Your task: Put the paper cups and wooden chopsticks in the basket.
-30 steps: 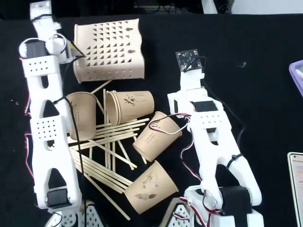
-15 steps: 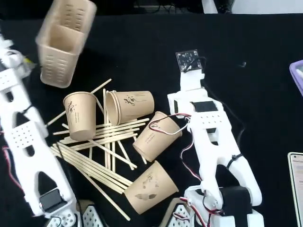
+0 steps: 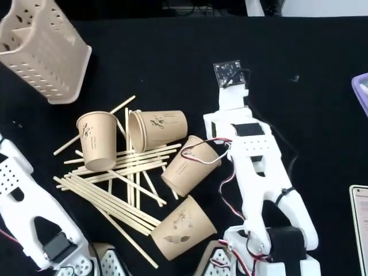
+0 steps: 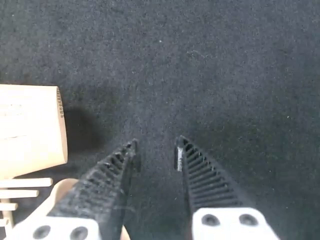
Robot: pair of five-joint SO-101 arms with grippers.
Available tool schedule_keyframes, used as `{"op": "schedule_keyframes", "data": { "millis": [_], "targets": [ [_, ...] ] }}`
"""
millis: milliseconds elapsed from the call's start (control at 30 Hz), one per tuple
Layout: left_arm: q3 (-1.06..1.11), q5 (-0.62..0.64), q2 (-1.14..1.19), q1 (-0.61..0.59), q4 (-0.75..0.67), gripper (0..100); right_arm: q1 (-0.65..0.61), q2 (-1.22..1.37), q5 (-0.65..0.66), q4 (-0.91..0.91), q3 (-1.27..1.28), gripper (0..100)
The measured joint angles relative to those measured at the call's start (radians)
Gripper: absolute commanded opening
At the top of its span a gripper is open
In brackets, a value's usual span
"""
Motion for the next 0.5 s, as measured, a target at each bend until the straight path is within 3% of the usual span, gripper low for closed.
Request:
{"op": "schedule_keyframes", "data": {
  "millis": [133, 300, 500],
  "targets": [
    [0.0, 0.035, -0.123, 0.052, 0.046, 26, 0.0, 0.0, 0.0, 0.0, 0.002, 11.9],
    [0.0, 0.141, -0.241, 0.115, 0.06, 33, 0.0, 0.0, 0.0, 0.0, 0.014, 11.9],
    [-0.002, 0.23, -0.374, 0.213, 0.199, 33, 0.0, 0.0, 0.0, 0.0, 0.014, 11.9]
  ]
}}
